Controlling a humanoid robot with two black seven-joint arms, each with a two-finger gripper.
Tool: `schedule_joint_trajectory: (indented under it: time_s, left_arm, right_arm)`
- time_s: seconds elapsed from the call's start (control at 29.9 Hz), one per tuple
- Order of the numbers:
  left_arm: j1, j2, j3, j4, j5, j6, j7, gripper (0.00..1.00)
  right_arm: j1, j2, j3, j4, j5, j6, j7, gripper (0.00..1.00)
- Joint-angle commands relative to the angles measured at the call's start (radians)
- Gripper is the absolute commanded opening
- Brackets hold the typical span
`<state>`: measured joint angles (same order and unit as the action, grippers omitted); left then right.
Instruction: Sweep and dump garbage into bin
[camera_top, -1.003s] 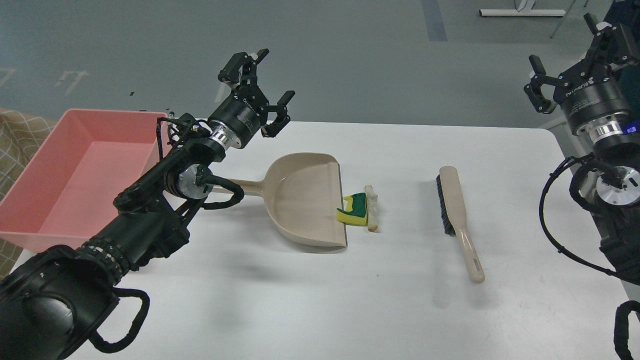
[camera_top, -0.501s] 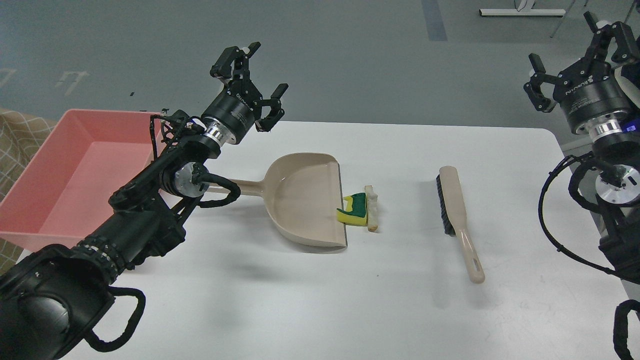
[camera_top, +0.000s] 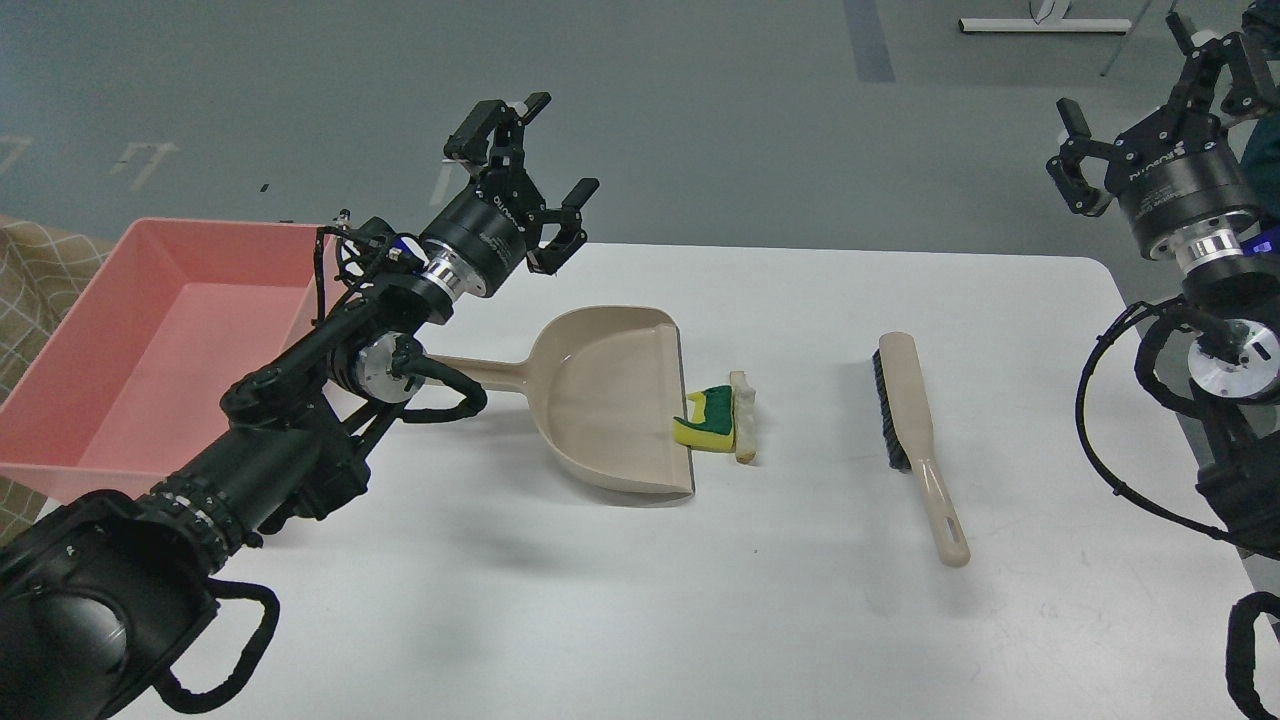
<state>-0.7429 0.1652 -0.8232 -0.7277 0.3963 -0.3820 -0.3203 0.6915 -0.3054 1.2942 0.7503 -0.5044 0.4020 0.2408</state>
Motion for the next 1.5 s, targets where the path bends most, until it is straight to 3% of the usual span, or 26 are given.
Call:
schedule_joint_trajectory:
  time_s: [0.0,0.4,0.7,1.2,1.47]
  left_arm:
    - [0.000,0.007,-0.004,-0.003,-0.001,-0.003,0.001,0.99]
    - [0.008,0.092,0.015,-0.110,0.015,0.028,-0.003,0.99]
    - [0.023,0.339,0.177,-0.358,0.099,0.118,-0.003,0.99]
    - [0.210,0.703,0.167,-0.760,0.305,0.204,-0.005,0.99]
    - [0.309,0.763,0.162,-0.845,0.306,0.295,-0.006,0.99]
  right_arm:
    - [0.003,0.000,-0.001,-0.002,0.000,0.000,0.000,1.00]
    - [0.005,0.002,0.000,-0.002,0.000,-0.009,0.000,1.00]
    - [0.017,0.009,-0.001,-0.005,0.000,-0.022,0.000,1.00]
    - [0.014,0.009,-0.001,-0.002,0.000,-0.022,0.000,1.00]
    - [0.019,0.009,-0.001,-0.003,0.000,-0.023,0.000,1.00]
